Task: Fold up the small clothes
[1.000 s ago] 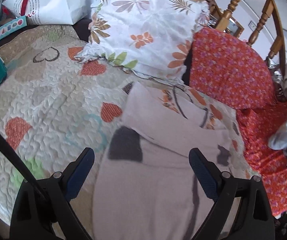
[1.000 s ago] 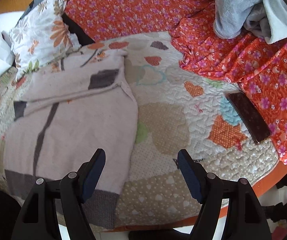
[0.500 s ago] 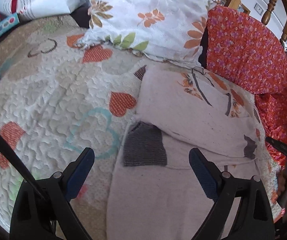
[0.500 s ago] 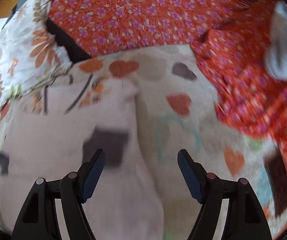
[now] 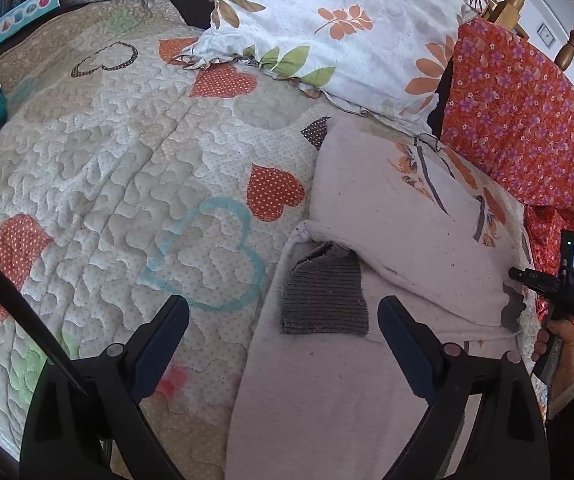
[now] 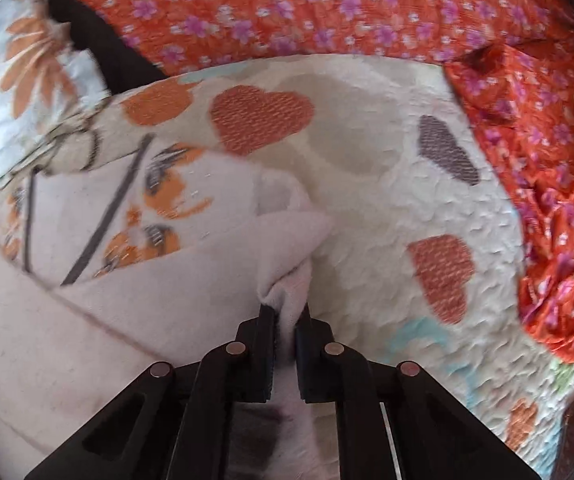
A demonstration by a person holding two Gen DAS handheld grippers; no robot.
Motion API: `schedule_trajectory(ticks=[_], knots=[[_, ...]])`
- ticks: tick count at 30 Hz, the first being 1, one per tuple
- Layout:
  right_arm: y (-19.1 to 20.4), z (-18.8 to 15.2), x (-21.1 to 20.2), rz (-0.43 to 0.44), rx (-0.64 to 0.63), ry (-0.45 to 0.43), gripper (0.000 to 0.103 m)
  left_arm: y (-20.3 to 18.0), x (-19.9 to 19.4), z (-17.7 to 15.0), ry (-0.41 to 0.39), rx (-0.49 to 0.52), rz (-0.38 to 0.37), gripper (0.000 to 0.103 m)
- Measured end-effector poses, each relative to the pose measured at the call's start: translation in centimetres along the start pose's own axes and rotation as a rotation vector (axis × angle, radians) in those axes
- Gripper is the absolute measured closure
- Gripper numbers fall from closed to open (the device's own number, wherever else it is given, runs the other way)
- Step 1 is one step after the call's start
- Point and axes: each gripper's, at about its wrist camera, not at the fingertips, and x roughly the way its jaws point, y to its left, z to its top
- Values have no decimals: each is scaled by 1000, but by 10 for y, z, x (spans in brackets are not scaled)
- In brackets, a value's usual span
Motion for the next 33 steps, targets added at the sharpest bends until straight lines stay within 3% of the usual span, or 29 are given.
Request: schedule_trajectory(ticks=[3, 6, 8, 10, 15, 18, 20, 25, 31, 33], knots=[[2, 5, 6, -61, 18, 2, 97, -3, -2, 0, -8, 14, 1, 8], [22, 5, 7, -192, -83, -17, 90, -7, -5, 0, -30, 37, 20, 8], [18, 5, 0, -239, -85, -28, 71, -7, -8, 1, -45, 38, 21, 8], [4, 1, -13, -230, -50, -43, 59, -7, -10, 2, -53, 45, 23, 8], [-47, -51, -52, -39, 75, -24, 55, -8, -10, -1, -30, 61, 0, 8], [-82, -111, -69, 158, 191, 32, 51, -9, -5, -7, 22, 72, -25, 8], [-86, -148, -79, 245, 239, 55, 51, -8, 0, -13, 66, 73, -51, 8], [-82, -228, -97, 363, 271, 54, 51, 1, 3, -32, 106, 56, -96, 8], [-86, -257, -106, 481, 335, 24, 48, 23, 5, -69, 142, -18, -151, 9], [-87, -264, -105, 523, 365, 21, 48, 21, -3, -78, 146, -7, -173, 14]])
